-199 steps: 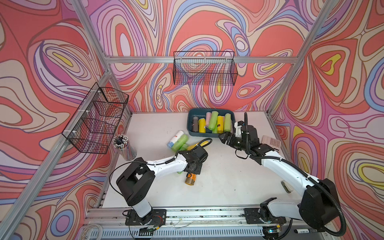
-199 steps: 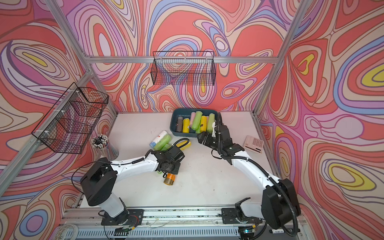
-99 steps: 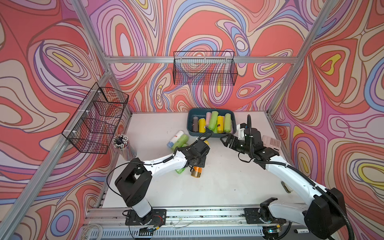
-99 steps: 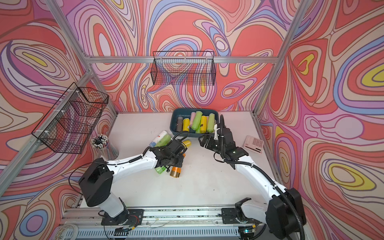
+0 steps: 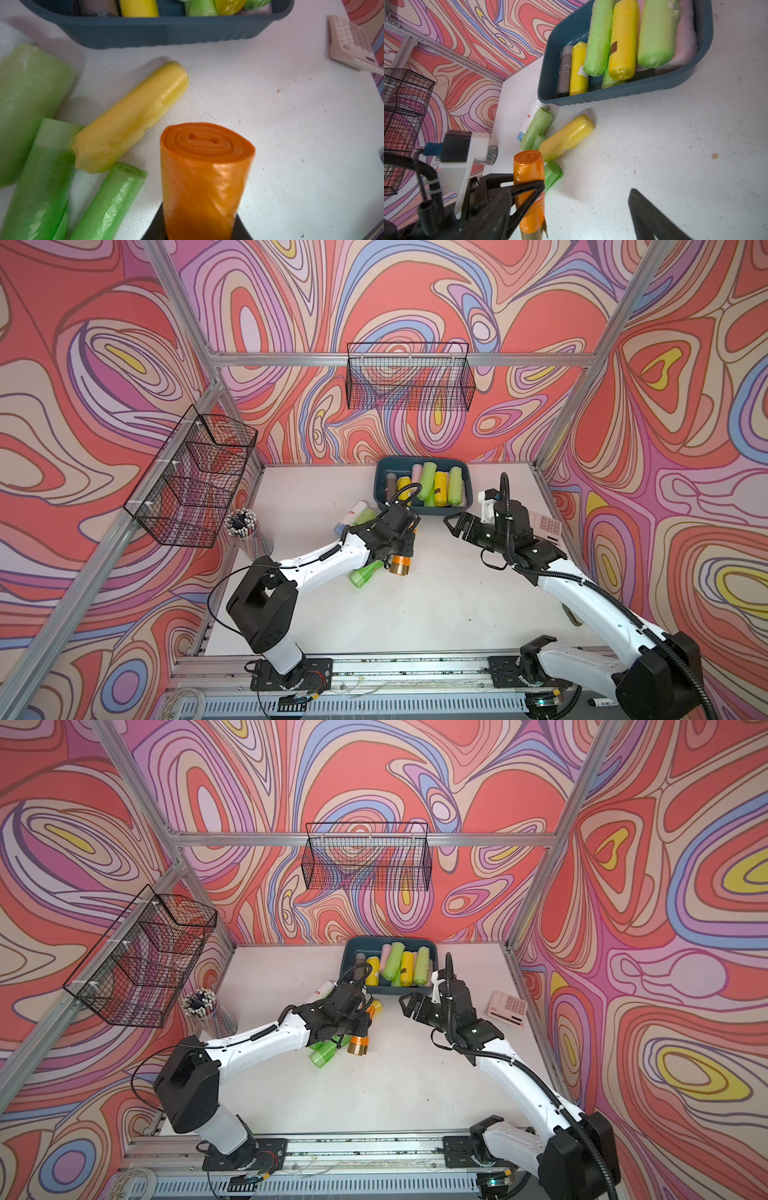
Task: Put the roll of trash bags into the storage box
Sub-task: Place the roll of trash bags in the storage box.
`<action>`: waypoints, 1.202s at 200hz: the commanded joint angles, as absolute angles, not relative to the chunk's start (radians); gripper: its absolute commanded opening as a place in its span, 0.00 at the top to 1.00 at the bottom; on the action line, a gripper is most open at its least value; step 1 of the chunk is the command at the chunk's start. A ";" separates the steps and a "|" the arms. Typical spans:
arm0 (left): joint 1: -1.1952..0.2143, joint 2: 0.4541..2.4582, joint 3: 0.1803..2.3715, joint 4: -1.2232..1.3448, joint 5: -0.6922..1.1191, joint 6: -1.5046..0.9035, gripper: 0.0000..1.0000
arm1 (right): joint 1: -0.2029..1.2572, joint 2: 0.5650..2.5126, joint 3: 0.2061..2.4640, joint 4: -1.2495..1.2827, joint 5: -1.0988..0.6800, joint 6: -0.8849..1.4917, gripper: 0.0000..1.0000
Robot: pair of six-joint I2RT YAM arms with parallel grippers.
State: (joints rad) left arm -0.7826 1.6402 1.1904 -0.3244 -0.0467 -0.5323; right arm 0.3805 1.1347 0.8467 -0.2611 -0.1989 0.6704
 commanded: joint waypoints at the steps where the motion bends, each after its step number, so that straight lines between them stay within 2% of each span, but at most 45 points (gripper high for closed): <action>1: -0.776 1.602 1.227 -0.271 -0.064 -0.505 0.73 | 0.384 1.120 0.842 -0.286 -0.182 0.667 0.10; 136: -0.753 1.615 1.358 -0.214 -0.097 -0.421 0.73 | 0.385 1.101 0.847 -0.265 -0.194 0.686 0.10; 240: -0.721 1.752 1.532 -0.207 -0.041 -0.406 0.73 | 0.385 1.092 0.811 -0.221 -0.207 0.688 0.10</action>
State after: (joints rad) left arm -0.7319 1.7187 1.4788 -0.2417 -0.0608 -0.4206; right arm 0.3805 1.1061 0.8280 -0.2485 -0.2008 0.6811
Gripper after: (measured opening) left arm 0.277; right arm 0.899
